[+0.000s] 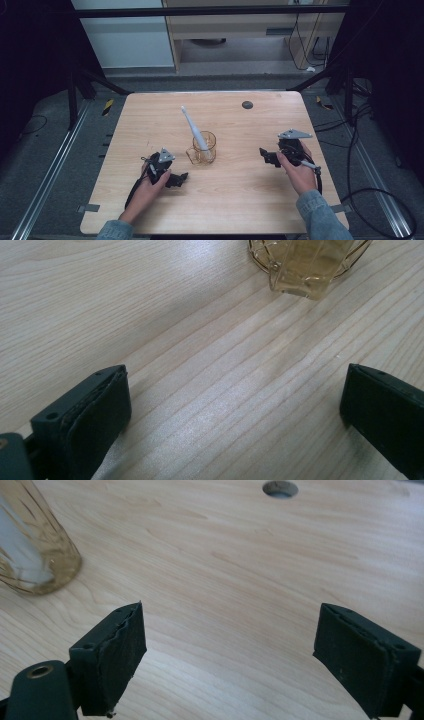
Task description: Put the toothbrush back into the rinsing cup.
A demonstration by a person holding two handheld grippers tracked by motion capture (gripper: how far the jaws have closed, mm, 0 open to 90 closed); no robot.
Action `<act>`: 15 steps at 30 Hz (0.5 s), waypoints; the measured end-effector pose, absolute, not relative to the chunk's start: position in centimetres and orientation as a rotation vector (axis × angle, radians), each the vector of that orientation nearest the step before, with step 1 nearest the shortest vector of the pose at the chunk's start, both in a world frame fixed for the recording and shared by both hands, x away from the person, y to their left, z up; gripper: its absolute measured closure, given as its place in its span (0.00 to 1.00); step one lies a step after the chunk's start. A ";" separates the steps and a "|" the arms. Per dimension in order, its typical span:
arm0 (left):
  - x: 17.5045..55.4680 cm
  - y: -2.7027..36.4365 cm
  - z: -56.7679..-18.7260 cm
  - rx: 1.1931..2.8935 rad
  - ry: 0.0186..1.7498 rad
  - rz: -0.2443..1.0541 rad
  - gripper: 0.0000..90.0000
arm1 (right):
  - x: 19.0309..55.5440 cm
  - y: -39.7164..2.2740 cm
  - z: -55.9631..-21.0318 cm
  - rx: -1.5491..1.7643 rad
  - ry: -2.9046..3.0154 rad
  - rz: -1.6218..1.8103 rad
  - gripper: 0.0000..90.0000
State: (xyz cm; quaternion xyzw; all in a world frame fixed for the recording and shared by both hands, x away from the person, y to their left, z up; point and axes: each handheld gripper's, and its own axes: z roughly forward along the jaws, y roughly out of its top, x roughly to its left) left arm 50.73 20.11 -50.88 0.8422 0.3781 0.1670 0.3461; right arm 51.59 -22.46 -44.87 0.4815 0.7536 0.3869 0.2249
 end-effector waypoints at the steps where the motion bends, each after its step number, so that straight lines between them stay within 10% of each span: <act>1: 50.7 20.1 -50.9 2.186 0.981 0.433 0.00 | 51.7 -22.7 -45.1 1.339 2.085 1.057 0.14; 15: 50.7 20.1 -50.9 2.186 0.981 0.433 0.00 | 52.9 -24.1 -47.3 1.421 2.121 0.966 0.15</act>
